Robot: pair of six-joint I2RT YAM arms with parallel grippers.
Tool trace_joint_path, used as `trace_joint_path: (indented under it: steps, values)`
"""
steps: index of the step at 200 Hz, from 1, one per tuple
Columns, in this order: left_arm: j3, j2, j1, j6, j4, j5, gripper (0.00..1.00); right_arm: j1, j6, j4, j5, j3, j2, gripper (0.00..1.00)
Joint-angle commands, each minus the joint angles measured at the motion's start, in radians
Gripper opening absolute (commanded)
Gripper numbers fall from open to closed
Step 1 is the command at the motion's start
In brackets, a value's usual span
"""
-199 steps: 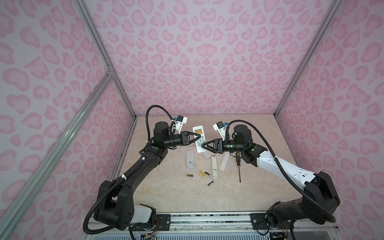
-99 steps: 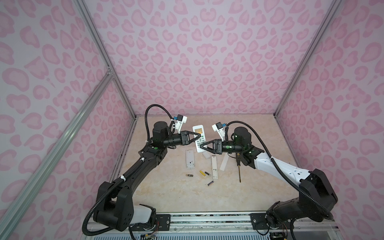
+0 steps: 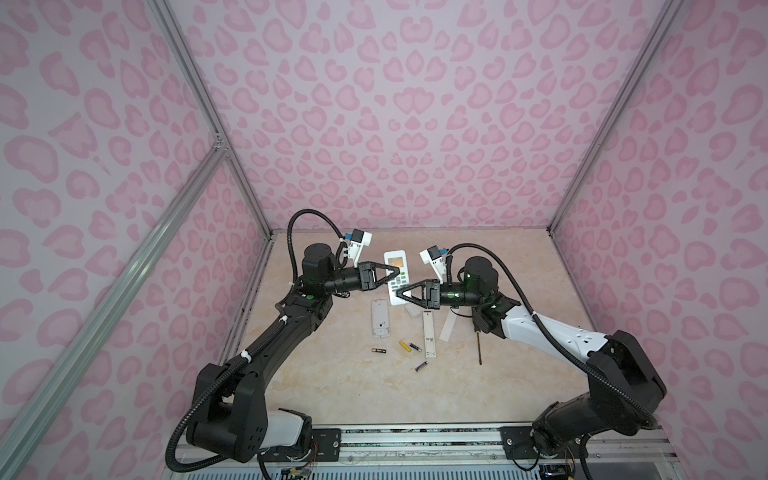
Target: Unload the batteries from the remote control
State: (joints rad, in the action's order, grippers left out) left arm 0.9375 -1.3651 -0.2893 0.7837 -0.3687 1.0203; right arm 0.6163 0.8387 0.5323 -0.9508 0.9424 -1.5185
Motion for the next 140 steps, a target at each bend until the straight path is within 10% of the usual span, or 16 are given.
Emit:
trace_joint_path:
  steps: [1,68,140]
  values:
    - [-0.009,0.014,0.002,-0.005,-0.046,-0.026,0.15,0.007,0.060,0.143,-0.053,0.002,-0.015,0.29]
    - [-0.068,0.050,0.023,-0.002,-0.048,-0.027,0.21,0.006,0.189,0.324,-0.062,-0.017,-0.058,0.14]
    - [-0.075,0.072,0.045,-0.002,-0.028,-0.025,0.50,0.005,0.081,0.133,-0.014,-0.001,-0.045,0.08]
